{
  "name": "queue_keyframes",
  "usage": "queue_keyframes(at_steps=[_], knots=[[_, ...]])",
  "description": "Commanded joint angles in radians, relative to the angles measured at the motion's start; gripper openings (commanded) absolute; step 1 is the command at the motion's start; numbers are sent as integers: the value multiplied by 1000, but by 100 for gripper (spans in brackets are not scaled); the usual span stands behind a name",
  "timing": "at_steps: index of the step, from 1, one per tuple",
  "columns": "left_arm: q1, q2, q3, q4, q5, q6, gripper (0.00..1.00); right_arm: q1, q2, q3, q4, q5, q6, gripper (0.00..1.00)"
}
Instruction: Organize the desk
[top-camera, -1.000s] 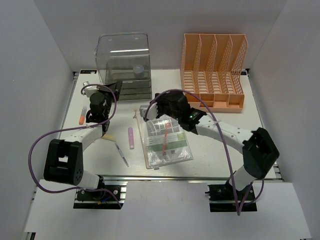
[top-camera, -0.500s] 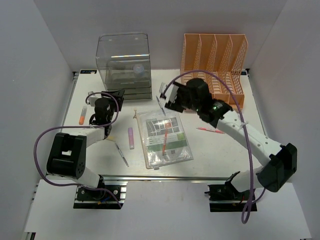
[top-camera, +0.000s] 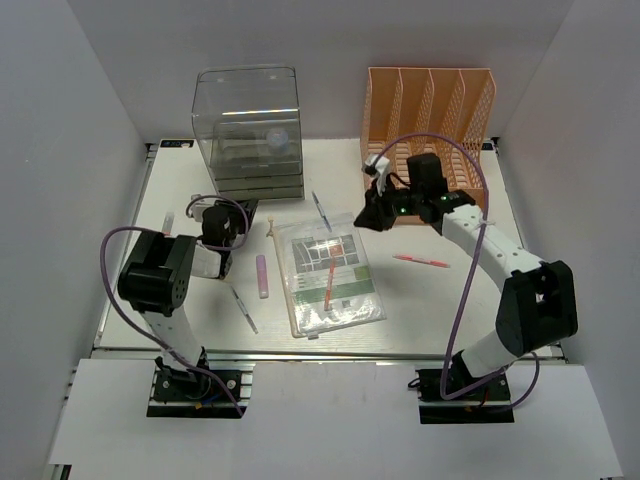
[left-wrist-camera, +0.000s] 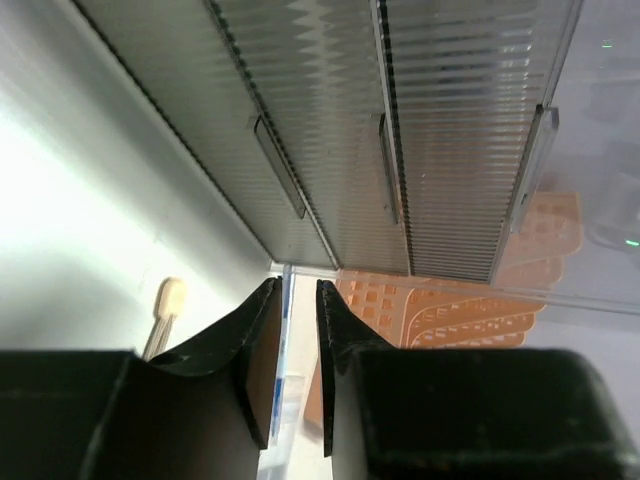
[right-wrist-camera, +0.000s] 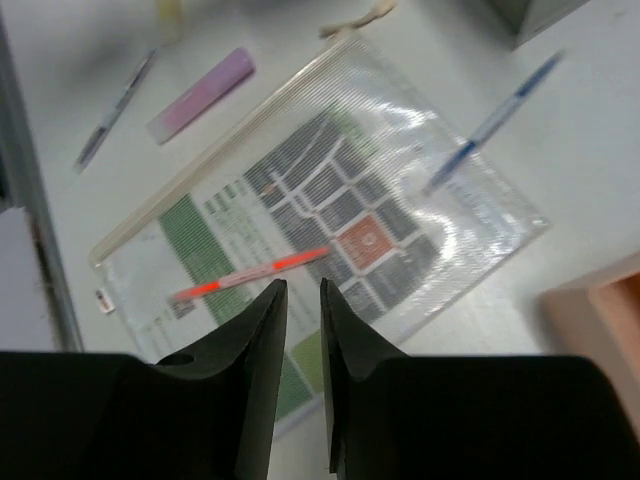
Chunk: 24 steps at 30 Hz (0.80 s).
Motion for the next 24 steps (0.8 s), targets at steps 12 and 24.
queue_keyframes(at_steps=[12,24], knots=[[-4,101,98,266,-44,22,36,4,-162,-229,248,-144,31,44],[-4,118,162,106,-34,19,46,-8,-189,-259,268,-141,30,45]])
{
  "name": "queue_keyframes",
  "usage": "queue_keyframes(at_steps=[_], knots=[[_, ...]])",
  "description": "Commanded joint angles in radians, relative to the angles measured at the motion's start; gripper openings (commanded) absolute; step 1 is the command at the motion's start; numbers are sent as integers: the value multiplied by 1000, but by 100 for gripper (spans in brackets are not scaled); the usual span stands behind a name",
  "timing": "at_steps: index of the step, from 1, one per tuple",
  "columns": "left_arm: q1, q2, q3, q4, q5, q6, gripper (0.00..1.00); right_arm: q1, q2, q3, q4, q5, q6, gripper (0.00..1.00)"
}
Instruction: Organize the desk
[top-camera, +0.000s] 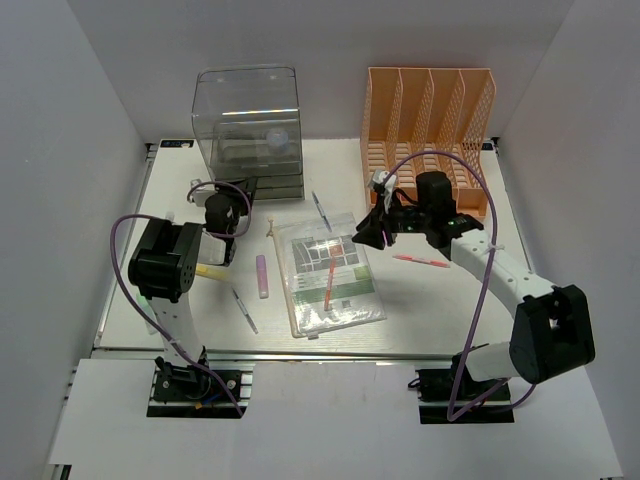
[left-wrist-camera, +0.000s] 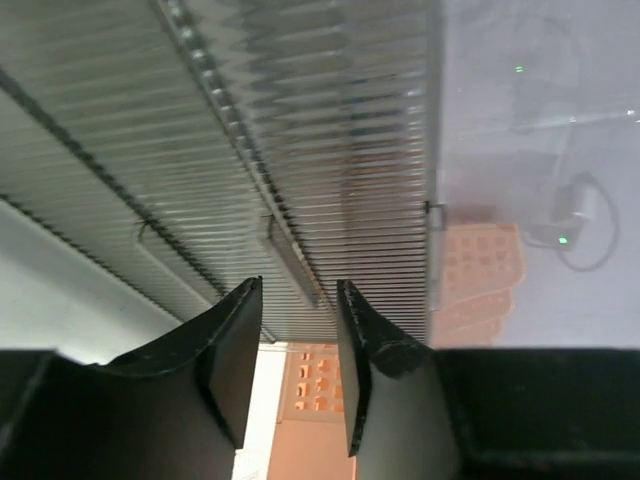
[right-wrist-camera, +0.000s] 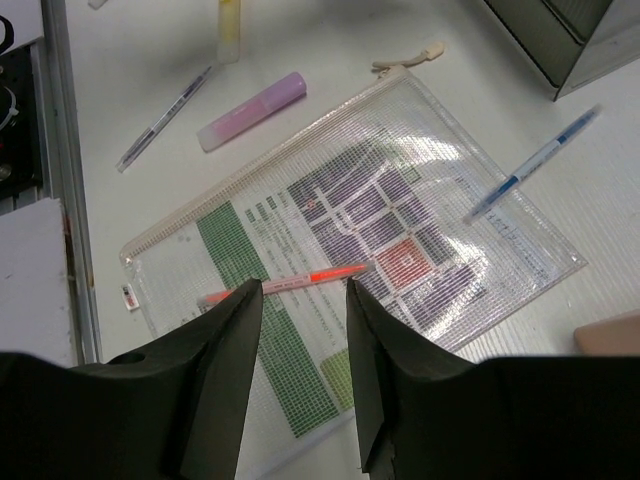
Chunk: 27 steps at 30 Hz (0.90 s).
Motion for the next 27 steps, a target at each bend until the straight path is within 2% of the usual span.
queue_keyframes(at_steps=[1,3,12,15,20,24,27], knots=[[-4,-31,8,-53,12,11,47,-11,-36,-3,43,-14,-4,45],[-4,-37,8,-68,5,13,50,-13,-38,-5,46,-19,-2,46],[-13,25,56,-45,-21,8,48,-25,-47,-18,52,-25,-9,46],[-13,43,51,-19,-34,4,44,-28,-50,-22,49,-33,-12,46],[-13,60,43,18,-44,-4,28,-31,-53,-25,49,-42,-18,46],[-13,78,33,81,-54,-30,24,-37,-53,-28,47,-51,-19,46],[-13,97,34,111,-52,-47,16,-34,-56,-31,49,-53,-22,46]])
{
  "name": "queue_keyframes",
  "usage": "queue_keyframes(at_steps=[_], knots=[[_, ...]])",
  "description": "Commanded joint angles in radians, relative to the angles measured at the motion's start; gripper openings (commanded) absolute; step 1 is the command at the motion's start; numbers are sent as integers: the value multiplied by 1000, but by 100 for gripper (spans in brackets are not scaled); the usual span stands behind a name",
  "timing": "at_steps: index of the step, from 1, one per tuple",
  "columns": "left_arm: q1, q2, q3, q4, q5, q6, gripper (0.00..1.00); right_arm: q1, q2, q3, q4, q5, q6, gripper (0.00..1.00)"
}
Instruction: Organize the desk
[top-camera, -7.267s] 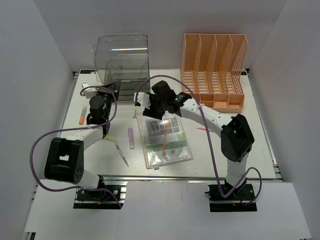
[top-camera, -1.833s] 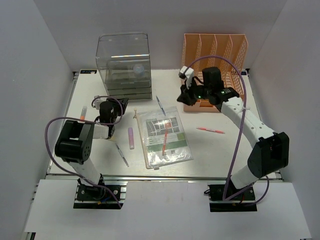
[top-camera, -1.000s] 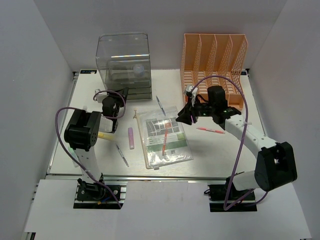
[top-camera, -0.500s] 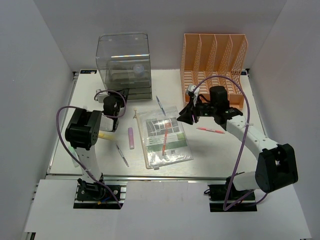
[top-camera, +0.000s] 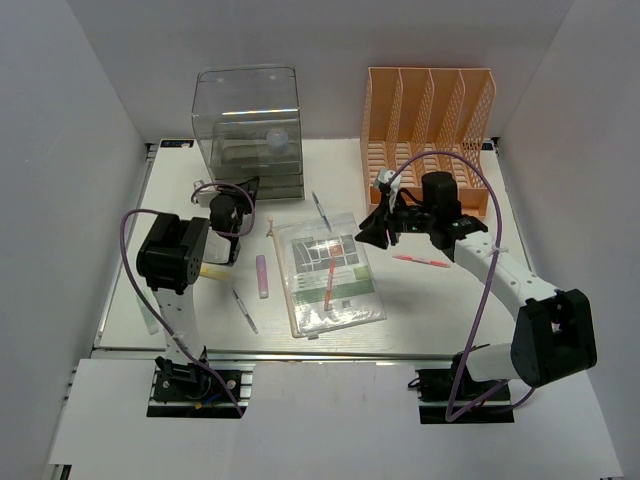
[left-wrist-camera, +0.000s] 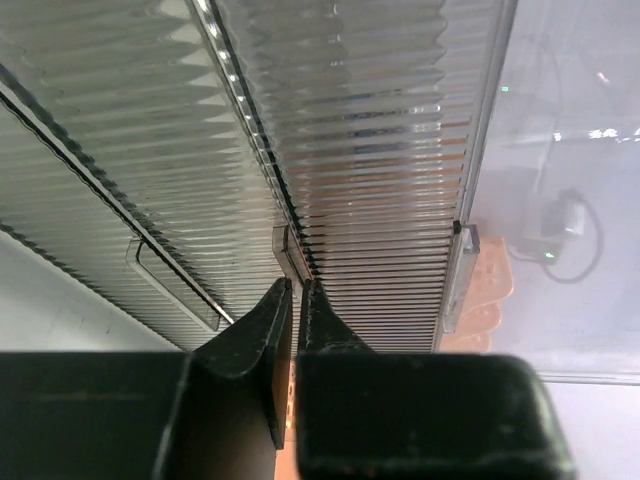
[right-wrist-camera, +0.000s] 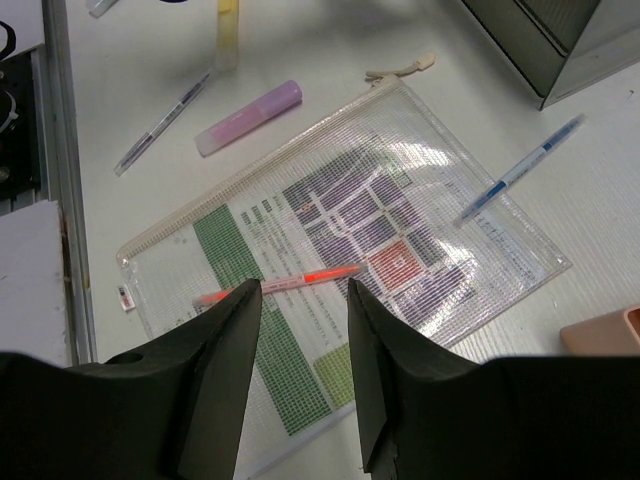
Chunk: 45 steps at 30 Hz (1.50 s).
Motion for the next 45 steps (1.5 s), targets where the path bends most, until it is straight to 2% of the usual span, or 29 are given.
queue_keyframes(at_steps=[1,5,17,21,23,26,27,30,31,33,36,39,40,41,42,43,44,45], knots=[[-3,17,-1,42,-18,-14,13,-5,-33,-12,29,-26,-19,46],[-3,18,-11,56,-17,-25,0,-11,-33,-17,24,-28,-24,46],[-3,-75,-237,185,3,-25,0,-9,-28,-21,27,-36,-21,46],[-3,-106,-269,171,18,-28,0,-11,-27,-23,23,-34,-25,51],[-3,-121,-269,139,35,-30,6,-9,-27,-24,21,-33,-30,53],[17,-155,-263,77,75,-37,36,-11,-18,-23,20,-26,-32,56],[17,-163,-263,61,98,-36,53,-9,-18,-23,15,-25,-36,57],[17,-232,-280,-3,104,-36,70,-8,-11,-23,9,-14,-45,59],[17,-252,-285,-20,104,-33,80,-8,-10,-23,8,-14,-48,59],[17,-314,-291,-77,115,-19,85,-9,-8,-23,6,-11,-51,60],[17,-432,-292,-174,161,27,86,-8,-5,-21,-2,4,-59,62],[17,-583,-204,-483,210,160,79,-5,-2,-18,-11,32,-68,60],[17,-618,-167,-689,206,280,61,-6,2,-18,-14,42,-67,58],[17,-667,-124,-794,198,339,49,-6,7,-15,-17,43,-70,49],[17,-680,-83,-900,195,395,32,-5,8,-11,-22,43,-71,41],[17,-687,0,-1089,193,512,12,-3,13,-7,-25,43,-71,33],[17,-689,40,-1197,189,556,0,-5,13,-3,-34,43,-73,15],[17,-674,82,-1291,186,602,0,-2,18,3,-38,46,-74,8]])
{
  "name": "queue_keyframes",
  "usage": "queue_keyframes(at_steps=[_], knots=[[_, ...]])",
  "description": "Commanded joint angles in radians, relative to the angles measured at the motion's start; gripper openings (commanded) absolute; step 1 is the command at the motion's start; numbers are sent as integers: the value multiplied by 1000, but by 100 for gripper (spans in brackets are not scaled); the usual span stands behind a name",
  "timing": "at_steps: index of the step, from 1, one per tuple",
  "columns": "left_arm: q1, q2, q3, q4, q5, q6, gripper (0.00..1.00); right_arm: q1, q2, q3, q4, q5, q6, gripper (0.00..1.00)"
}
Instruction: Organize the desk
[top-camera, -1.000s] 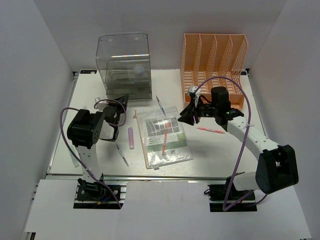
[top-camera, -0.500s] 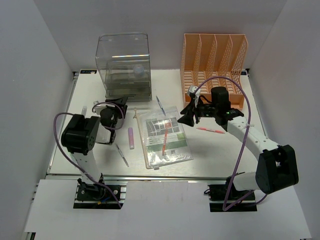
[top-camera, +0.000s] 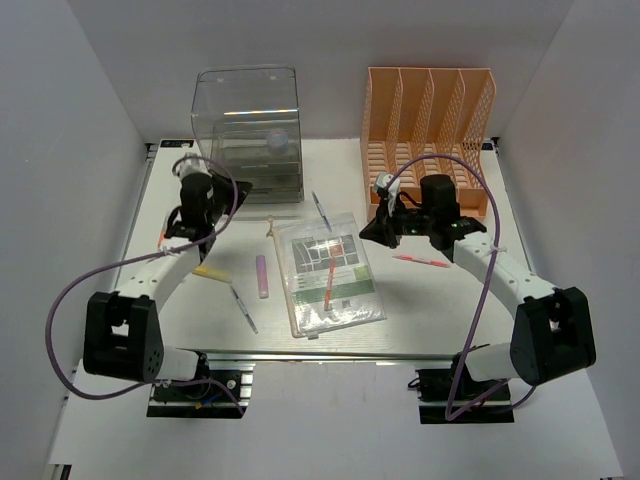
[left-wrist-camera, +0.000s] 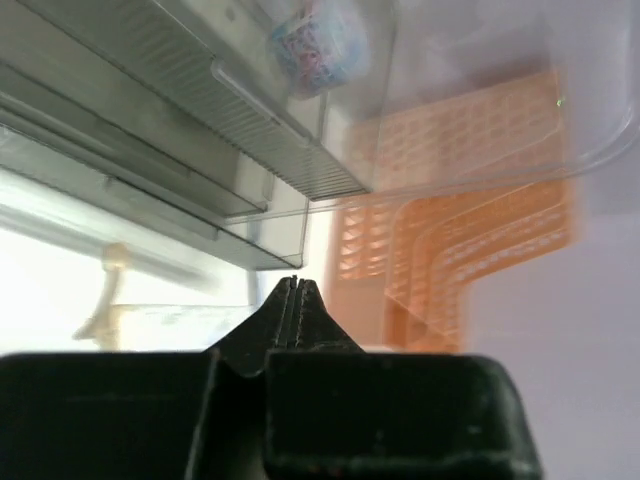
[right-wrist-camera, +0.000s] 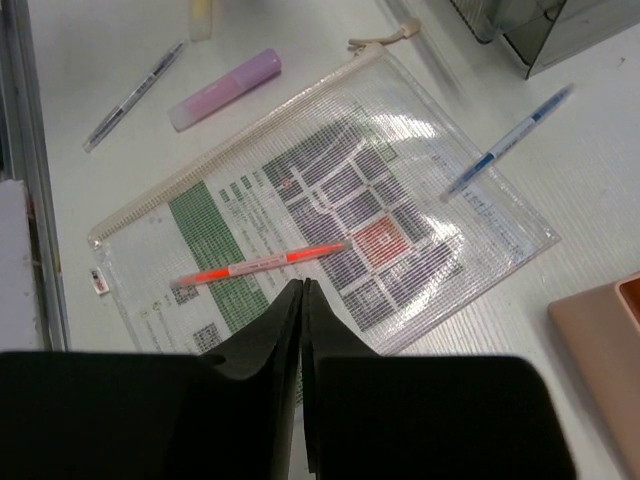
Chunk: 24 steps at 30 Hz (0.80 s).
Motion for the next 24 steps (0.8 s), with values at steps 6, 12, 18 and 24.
queue_keyframes(at_steps=[6,12,18,24], knots=[[-21,54,228,-870,25,518,25,1,24,38,-19,108,23,53],[-74,31,164,-947,-38,541,76,-8,10,38,-2,226,49,89],[-158,-9,112,-955,-176,541,79,-11,56,61,-32,225,52,70],[-239,19,58,-911,-193,529,80,-14,56,61,-36,220,46,63]])
